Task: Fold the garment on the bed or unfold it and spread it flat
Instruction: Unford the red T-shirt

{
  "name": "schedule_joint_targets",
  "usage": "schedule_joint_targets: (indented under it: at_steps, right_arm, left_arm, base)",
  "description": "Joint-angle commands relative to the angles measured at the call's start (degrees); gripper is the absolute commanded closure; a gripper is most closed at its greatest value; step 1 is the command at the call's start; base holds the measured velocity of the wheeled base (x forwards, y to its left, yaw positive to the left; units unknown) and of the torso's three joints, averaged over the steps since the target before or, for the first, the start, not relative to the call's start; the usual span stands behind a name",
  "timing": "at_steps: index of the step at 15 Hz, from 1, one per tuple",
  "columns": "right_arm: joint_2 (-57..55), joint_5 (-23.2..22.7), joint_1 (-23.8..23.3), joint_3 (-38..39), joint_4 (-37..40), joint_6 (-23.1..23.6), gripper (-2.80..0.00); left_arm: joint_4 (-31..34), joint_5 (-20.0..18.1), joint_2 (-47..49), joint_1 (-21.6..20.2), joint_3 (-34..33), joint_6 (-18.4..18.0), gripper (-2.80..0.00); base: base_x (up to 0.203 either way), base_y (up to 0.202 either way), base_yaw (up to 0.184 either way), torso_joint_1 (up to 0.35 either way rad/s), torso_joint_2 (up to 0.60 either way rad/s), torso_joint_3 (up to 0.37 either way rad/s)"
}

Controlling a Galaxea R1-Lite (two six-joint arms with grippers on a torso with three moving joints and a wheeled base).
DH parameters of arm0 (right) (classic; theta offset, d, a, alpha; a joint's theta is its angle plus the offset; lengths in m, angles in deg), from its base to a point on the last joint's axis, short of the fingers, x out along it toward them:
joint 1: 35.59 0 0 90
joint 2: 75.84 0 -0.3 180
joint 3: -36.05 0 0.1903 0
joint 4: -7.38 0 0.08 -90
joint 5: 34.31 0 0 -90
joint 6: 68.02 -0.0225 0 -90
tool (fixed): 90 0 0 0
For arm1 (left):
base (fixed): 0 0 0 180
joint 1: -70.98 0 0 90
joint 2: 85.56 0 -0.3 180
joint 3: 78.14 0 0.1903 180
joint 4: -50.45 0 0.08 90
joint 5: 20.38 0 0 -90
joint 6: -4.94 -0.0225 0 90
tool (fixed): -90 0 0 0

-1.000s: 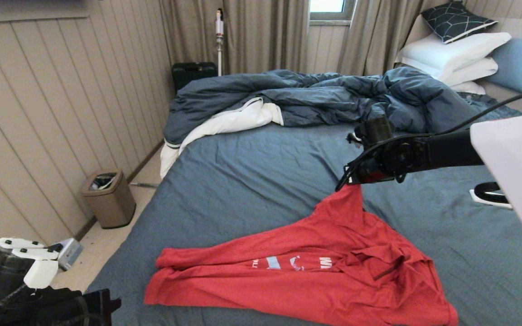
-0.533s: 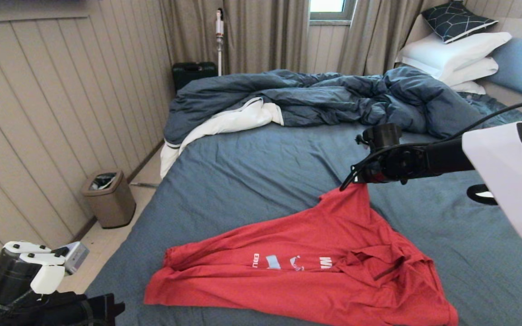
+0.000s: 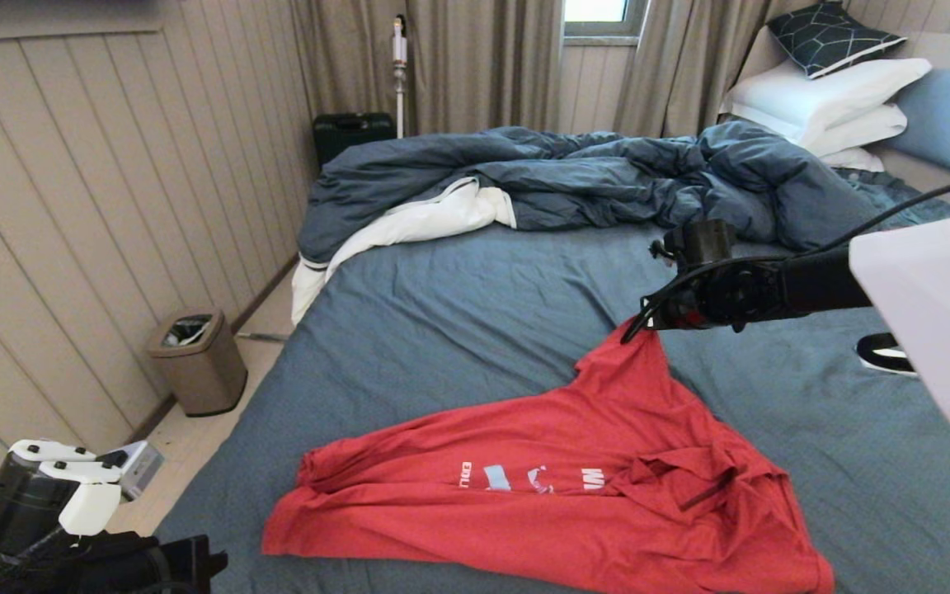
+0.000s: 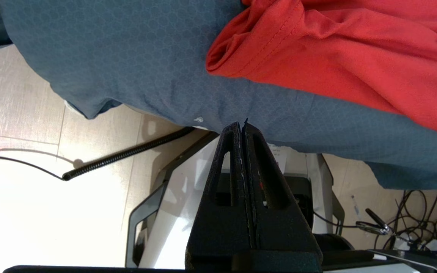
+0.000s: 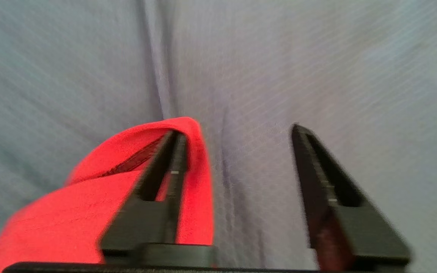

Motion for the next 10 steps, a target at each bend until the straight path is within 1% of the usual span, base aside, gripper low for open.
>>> schedule_joint_targets:
  at_steps: [1,4,10]
  right_arm:
    - [3.0,0.1,-0.7,0.1,0.2,-0.1,-2.8]
    - [5.4,0.1,-1.2,0.1,0.6,-0.3,-2.8]
    - [4.8,0.2,-1.3,0.0,0.5,-1.1,-2.8]
  left_arm:
    - [-0.1,0.0,0.1,0.0,0.0,0.3,0.0]
    - [-0.1,0.0,0.0,0.1,0.0,0.3,0.0]
    - [-0.1,0.0,-0.4,0.3,-0.2,0.3,0.0]
  base:
    - [0.0,0.0,0.0,0.0,0.0,0.0]
    - [0.0,0.0,0.0,0.0,0.0,0.0]
    - [0.0,0.0,0.0,0.0,0.0,0.0]
